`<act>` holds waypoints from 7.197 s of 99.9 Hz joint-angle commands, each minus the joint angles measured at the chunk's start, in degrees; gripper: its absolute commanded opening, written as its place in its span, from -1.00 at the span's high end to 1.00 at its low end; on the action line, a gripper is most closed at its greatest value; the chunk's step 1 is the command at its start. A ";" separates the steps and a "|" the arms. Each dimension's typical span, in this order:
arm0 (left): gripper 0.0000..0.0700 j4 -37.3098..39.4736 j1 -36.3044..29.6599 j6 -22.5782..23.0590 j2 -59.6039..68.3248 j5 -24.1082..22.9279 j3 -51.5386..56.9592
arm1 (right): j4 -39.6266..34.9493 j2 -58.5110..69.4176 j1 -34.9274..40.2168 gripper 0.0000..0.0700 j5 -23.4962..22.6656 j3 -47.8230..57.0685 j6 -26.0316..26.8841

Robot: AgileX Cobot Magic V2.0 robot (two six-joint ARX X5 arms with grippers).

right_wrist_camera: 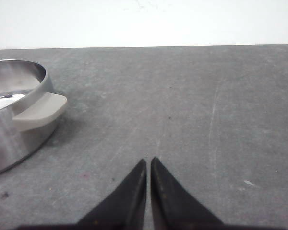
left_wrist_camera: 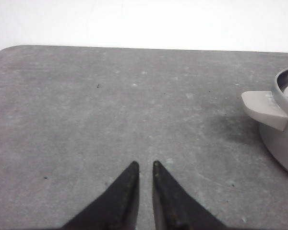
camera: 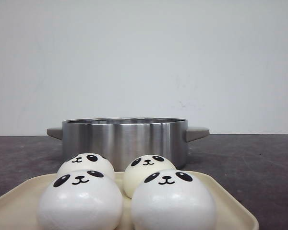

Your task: Steam buns

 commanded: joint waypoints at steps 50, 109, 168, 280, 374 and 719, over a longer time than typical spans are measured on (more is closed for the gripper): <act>1.00 -0.24 0.02 -0.07 -0.09 -0.35 -1.05 | 0.61 -0.04 0.11 0.98 0.02 -0.20 0.15; 1.00 -0.24 0.02 -0.07 -0.09 -0.35 -1.05 | 0.61 -0.04 0.11 0.98 0.02 -0.20 0.15; 1.00 -0.24 0.02 -0.04 -0.09 -0.35 -1.05 | 0.66 -0.04 0.09 0.98 -0.02 -0.20 0.44; 0.99 -18.08 0.00 -27.98 7.34 34.82 25.27 | -4.57 4.33 0.26 0.99 -16.06 29.66 13.99; -1.00 -25.64 -6.05 -7.63 37.16 24.28 55.95 | -24.09 35.47 0.33 -1.00 -21.68 60.52 5.33; -1.00 -33.33 -24.48 -6.93 38.29 20.98 55.95 | -31.56 113.48 22.84 1.00 -7.48 103.10 15.30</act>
